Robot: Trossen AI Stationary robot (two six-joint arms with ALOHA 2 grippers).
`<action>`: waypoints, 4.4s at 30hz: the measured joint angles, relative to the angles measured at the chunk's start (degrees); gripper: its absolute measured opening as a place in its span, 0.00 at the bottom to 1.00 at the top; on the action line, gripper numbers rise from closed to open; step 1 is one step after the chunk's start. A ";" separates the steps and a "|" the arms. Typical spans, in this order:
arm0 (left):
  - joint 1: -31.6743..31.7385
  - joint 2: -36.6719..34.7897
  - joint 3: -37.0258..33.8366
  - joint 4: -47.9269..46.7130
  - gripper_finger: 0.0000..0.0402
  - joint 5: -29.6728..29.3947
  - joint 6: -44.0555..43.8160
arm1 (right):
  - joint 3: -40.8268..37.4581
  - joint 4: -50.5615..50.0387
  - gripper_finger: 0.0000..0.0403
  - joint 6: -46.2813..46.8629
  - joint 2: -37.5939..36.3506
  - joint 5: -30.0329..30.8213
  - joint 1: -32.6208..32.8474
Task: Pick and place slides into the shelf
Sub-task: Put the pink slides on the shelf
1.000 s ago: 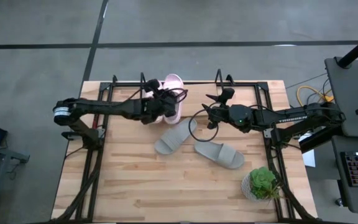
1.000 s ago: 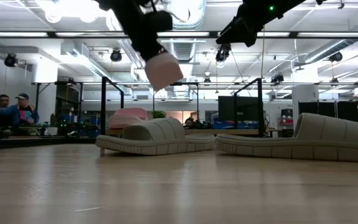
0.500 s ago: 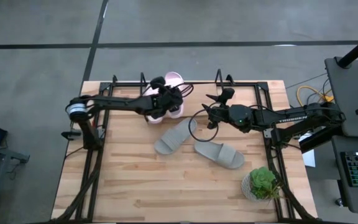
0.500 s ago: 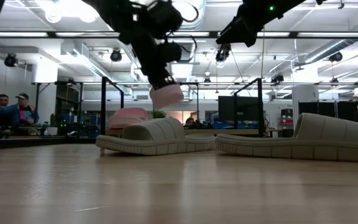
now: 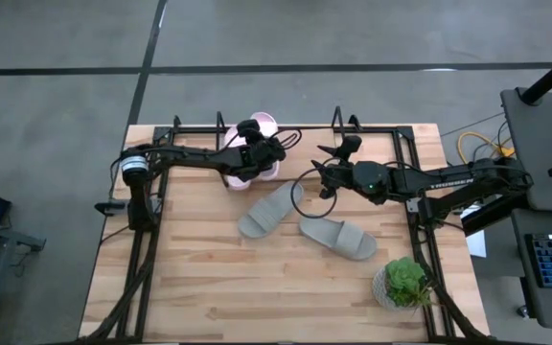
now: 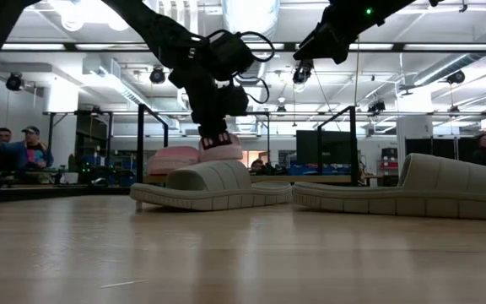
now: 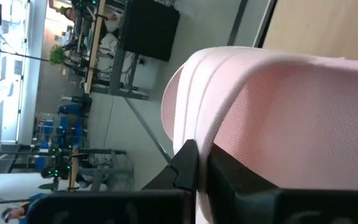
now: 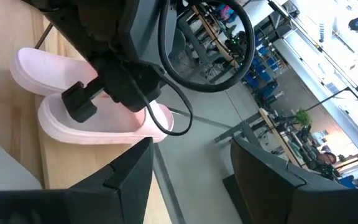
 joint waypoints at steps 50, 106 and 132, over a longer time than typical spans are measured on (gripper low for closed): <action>1.48 0.00 -2.03 -0.50 0.29 11.21 5.65 | -0.11 -0.21 0.51 0.55 0.00 -0.02 0.00; 5.74 -4.31 -3.52 1.80 0.50 27.77 13.29 | -0.11 -2.70 0.51 1.52 0.00 -0.02 -0.02; 6.05 -4.31 -4.50 3.13 0.01 28.95 11.95 | -0.11 -2.70 0.51 1.53 0.00 -0.02 0.00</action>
